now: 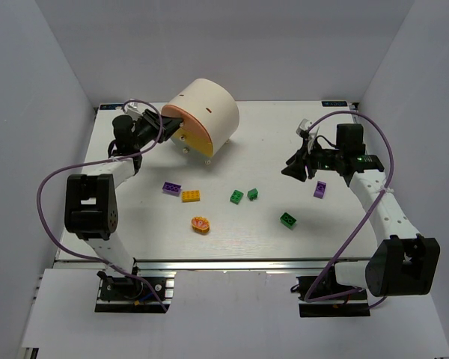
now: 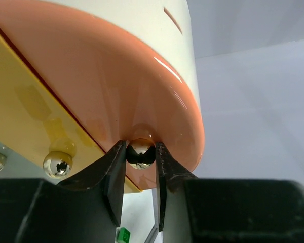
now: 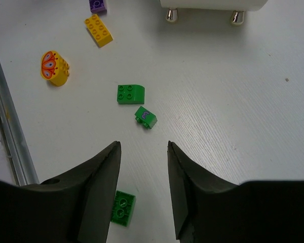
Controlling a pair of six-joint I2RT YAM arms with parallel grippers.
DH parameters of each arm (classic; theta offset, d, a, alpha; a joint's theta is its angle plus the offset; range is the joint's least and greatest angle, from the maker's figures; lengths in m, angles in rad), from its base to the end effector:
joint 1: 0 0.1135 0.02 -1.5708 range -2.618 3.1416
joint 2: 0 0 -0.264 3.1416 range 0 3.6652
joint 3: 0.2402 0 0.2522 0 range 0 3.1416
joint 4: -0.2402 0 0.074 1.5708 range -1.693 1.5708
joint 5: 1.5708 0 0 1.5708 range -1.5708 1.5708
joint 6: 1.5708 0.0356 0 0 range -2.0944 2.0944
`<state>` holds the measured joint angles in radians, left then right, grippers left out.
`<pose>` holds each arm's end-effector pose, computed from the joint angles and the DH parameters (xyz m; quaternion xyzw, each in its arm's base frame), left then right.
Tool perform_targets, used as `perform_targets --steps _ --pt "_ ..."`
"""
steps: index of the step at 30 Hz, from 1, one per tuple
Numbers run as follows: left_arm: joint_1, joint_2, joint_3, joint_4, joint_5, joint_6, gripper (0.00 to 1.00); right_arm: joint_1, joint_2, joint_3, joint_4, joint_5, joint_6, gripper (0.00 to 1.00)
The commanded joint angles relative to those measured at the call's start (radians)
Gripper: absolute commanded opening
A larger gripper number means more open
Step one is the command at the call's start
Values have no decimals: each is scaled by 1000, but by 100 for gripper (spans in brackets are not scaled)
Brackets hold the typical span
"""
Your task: Sort the legos into containers by color
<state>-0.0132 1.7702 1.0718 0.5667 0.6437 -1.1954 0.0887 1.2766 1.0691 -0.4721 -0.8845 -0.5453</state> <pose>0.3998 -0.0266 0.2473 -0.2245 0.7086 -0.5510 0.3793 0.2671 0.0514 0.3137 -0.4295 0.7174 0.2880 0.4668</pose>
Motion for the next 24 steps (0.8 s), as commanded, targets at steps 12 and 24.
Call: perform_targets --steps 12,24 --pt "58 -406 -263 -208 -1 121 17 34 18 -3 -20 22 -64 57" --pt "76 -474 -279 -407 -62 221 78 71 38 -4 -39 39 -111 73"
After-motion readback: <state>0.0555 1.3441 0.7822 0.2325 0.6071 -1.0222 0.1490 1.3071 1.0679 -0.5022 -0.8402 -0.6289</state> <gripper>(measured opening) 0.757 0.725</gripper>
